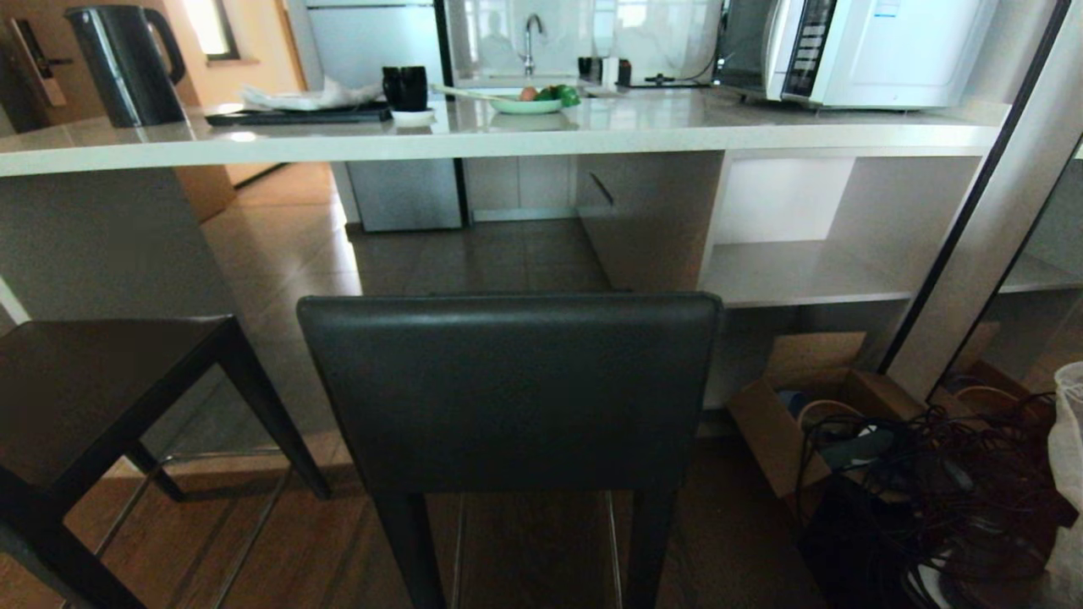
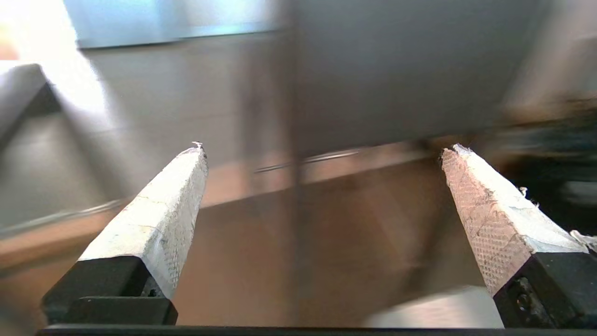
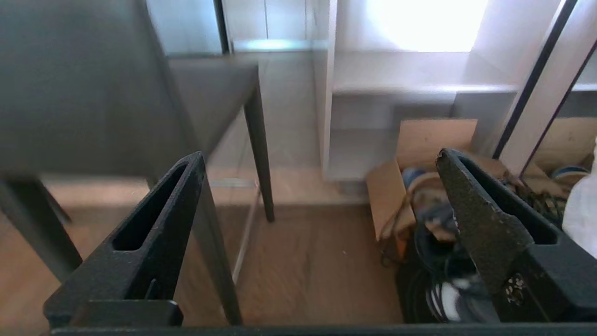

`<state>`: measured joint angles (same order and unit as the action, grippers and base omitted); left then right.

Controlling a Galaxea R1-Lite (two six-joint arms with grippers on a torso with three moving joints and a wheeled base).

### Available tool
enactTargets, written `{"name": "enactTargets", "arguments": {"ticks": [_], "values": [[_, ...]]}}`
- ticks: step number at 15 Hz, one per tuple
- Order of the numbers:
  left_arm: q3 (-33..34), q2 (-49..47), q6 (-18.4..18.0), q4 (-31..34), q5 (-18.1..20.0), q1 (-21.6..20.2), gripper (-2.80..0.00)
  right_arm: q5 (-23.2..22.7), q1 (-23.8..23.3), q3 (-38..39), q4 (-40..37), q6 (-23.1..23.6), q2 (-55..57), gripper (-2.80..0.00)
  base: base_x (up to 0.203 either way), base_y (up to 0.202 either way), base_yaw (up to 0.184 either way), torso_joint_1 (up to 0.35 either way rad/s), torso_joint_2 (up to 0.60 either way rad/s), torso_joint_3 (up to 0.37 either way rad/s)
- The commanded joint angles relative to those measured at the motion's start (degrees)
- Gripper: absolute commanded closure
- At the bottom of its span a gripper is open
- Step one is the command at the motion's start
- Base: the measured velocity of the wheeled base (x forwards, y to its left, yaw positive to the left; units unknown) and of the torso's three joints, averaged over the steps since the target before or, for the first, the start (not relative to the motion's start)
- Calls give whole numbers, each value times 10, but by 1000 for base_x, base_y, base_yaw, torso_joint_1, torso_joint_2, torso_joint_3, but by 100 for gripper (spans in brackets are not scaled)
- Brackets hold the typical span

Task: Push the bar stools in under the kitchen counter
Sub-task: Push the gray chair back under the dining table

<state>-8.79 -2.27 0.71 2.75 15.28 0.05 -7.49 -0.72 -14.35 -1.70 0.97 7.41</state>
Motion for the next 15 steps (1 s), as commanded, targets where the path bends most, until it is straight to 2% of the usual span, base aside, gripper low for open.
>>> {"name": "enactTargets", "arguments": {"ticks": [1, 3, 4, 6, 8, 11, 13, 15], "values": [[47, 19, -36, -3, -69, -1, -280, 6, 4, 50, -15, 10, -77, -280, 0, 0, 0, 0, 0, 0], [72, 19, -40, -30, -102, -1, -280, 15, 4, 97, -5, 23, -74, -280, 0, 0, 0, 0, 0, 0], [72, 19, -37, -29, -105, -1, -280, 26, 5, 123, 8, 40, -74, -280, 0, 0, 0, 0, 0, 0], [72, 19, -45, -28, -116, -1, -280, 49, 5, 144, 15, 98, -74, -280, 0, 0, 0, 0, 0, 0], [84, 19, -90, -29, -142, -1, -280, 48, 5, 143, 14, 95, -74, -280, 0, 0, 0, 0, 0, 0], [83, 20, -101, -15, -139, -1, -280, 46, 5, 143, 13, 97, -74, -280, 0, 0, 0, 0, 0, 0], [85, 20, -76, -17, -142, 0, -280, 48, 5, 143, 12, 87, -74, -280, 0, 0, 0, 0, 0, 0], [85, 20, -31, -18, -144, 1, -280, 49, 5, 143, 11, 78, -74, -280, 0, 0, 0, 0, 0, 0]]}}
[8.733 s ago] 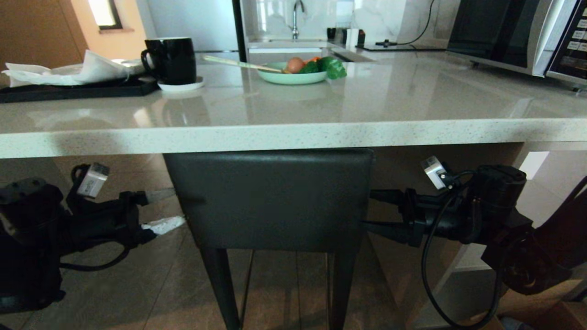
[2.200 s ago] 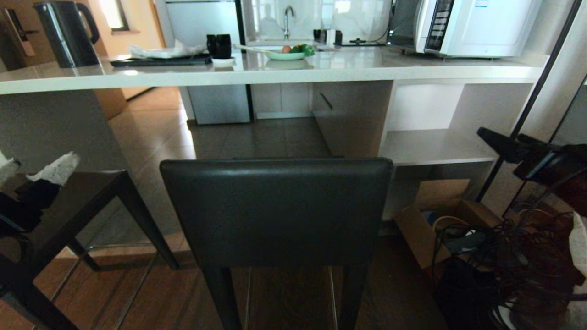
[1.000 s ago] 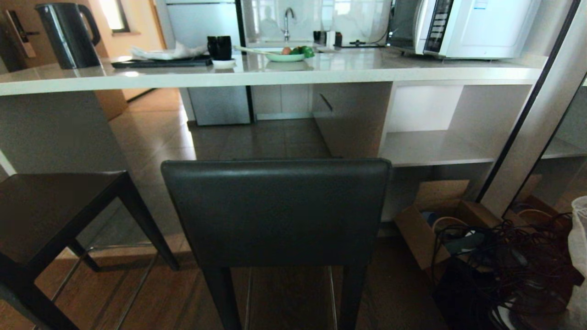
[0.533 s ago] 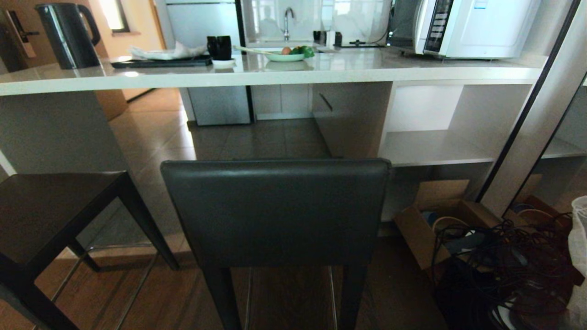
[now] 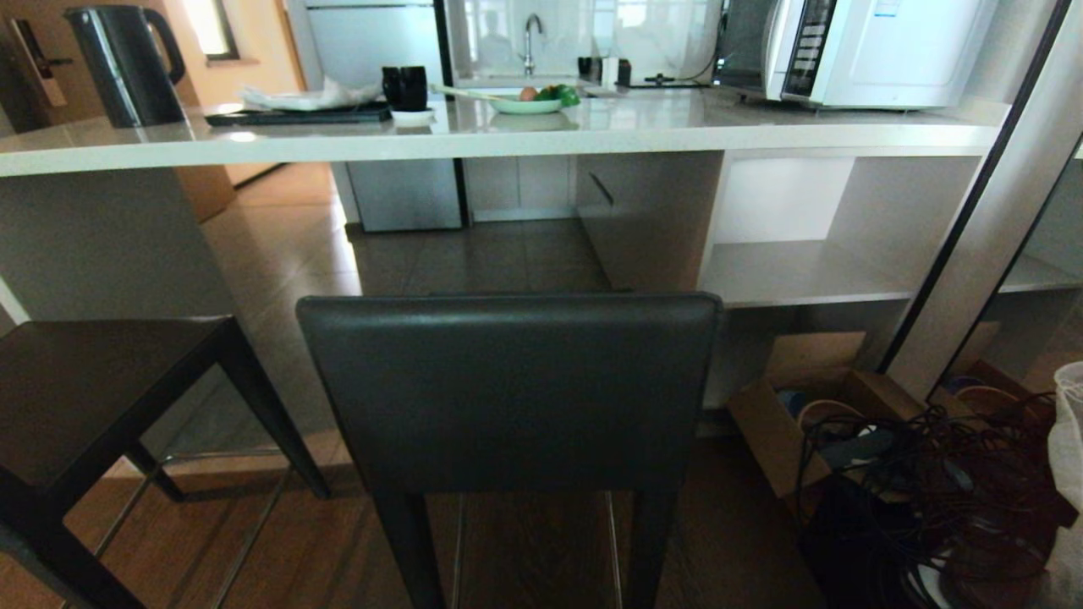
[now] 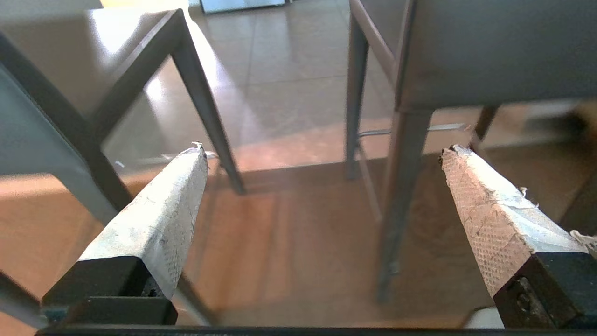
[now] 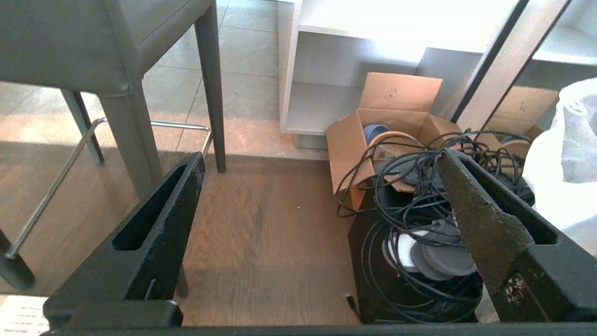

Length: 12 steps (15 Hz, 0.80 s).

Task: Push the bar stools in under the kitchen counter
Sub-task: Push the gray chair back under the dining table

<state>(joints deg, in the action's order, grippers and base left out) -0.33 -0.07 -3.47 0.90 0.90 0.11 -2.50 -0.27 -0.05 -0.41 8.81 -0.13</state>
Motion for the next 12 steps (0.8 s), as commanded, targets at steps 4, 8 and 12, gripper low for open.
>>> {"name": "enactTargets", "arguments": {"ticks": [4, 8, 12], "values": [[0, -2, 13, 0, 0, 0, 0, -4, 0, 0, -3, -12, 1, 0, 0, 0, 0, 0, 0, 0], [0, -2, 9, 0, 1, 0, 0, -2, 0, 0, -3, -23, 1, 0, 0, 0, 0, 0, 0, 0], [3, -2, 25, -8, -10, 0, 0, 1, 0, 0, -2, -35, 1, 0, 0, 0, 0, 0, 0, 0]]}}
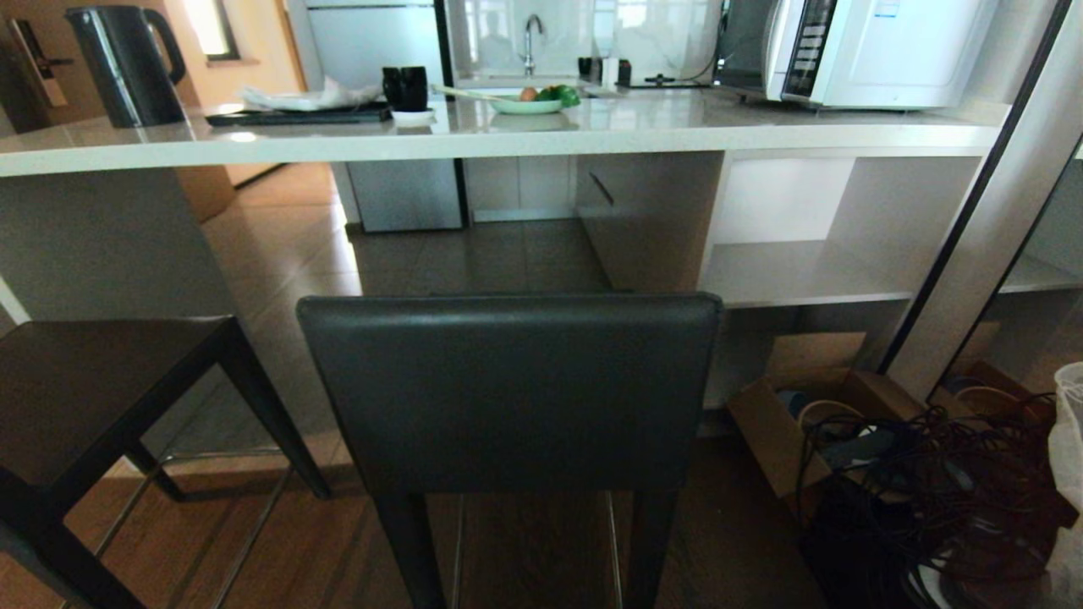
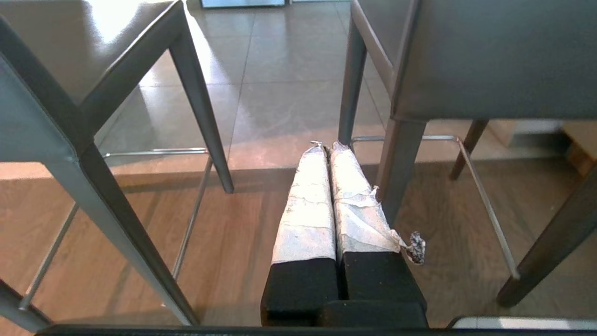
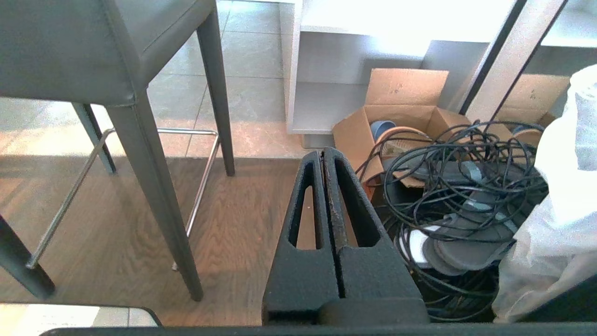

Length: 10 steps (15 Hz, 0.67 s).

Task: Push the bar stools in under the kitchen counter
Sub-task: Push the gray chair back under the dining table

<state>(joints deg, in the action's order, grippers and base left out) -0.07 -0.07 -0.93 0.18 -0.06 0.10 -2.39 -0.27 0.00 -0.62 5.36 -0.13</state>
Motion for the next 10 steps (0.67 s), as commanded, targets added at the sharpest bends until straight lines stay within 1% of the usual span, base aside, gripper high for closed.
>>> {"name": "enactTargets", "arguments": {"ticks": [1, 6, 7, 10], "values": [[1, -2, 3, -1, 0, 0, 0, 0, 2, 0, 0, -1, 1, 0, 0, 0, 0, 0, 0, 0], [0, -2, 2, -1, 1, 0, 0, 0, 2, 0, 1, -5, 1, 0, 0, 0, 0, 0, 0, 0], [1, -2, 3, -1, 1, 0, 0, 1, 2, 0, 1, -4, 1, 0, 100, 0, -2, -2, -1, 4], [1, -2, 4, -1, 0, 1, 0, 0, 2, 0, 1, -5, 1, 0, 194, 0, 1, 3, 0, 0]]}}
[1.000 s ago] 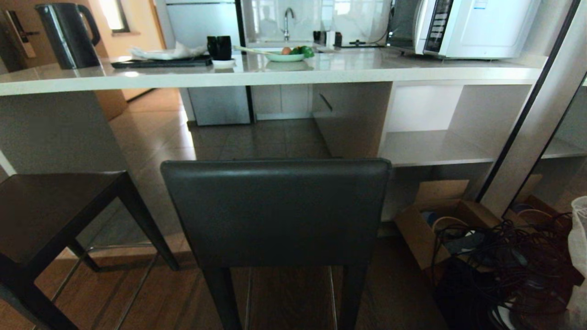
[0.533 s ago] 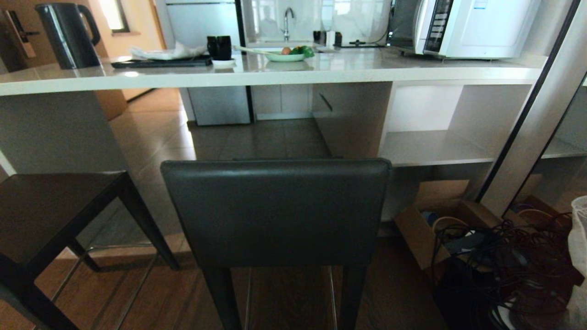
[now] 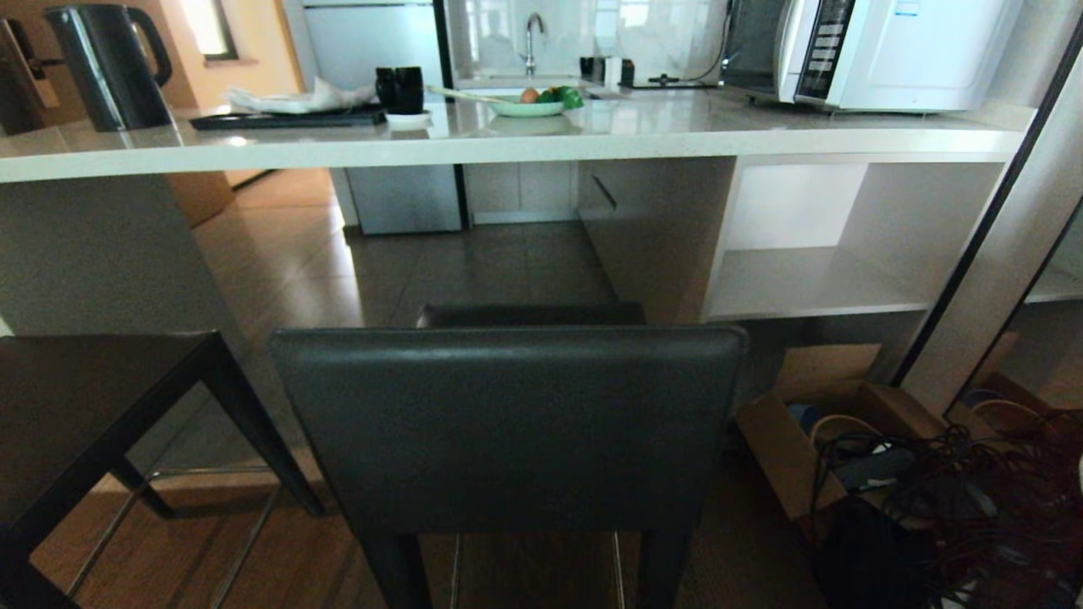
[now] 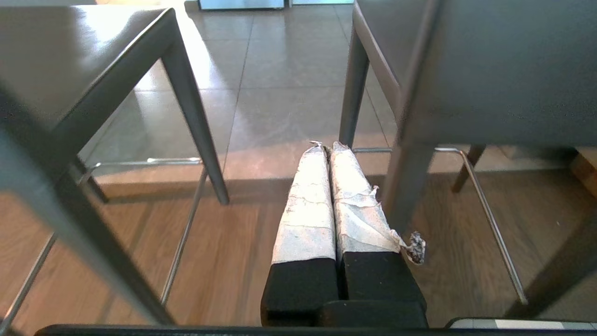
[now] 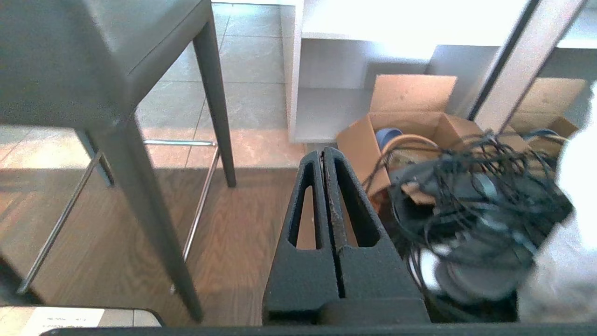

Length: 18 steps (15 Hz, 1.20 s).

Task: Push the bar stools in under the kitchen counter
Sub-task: Push the gray chair back under the dining table

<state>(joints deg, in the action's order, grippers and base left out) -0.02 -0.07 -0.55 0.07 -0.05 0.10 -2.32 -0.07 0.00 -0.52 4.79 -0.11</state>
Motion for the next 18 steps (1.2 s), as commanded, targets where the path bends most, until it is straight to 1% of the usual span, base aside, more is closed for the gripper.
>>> {"name": "enactTargets", "arguments": {"ticks": [1, 3, 15, 18], "values": [[0, -2, 1, 0, 0, 0, 0, -1, 0, 0, 0, 1, 1, 0, 195, 0, 0, 0, 0, 0], [0, -3, 1, -1, 0, 1, 0, -1, 0, 0, 0, 0, 1, 0, 115, 0, 1, 9, 4, -2], [0, -2, 1, -1, 0, 1, 0, -1, 0, 0, 1, 0, 1, 0, 0, 0, 0, 0, 0, 0], [0, -2, 0, -1, 0, 1, 0, -1, 0, 0, 1, 1, 1, 0, -2, 116, -5, 1, 2, 4]]}}
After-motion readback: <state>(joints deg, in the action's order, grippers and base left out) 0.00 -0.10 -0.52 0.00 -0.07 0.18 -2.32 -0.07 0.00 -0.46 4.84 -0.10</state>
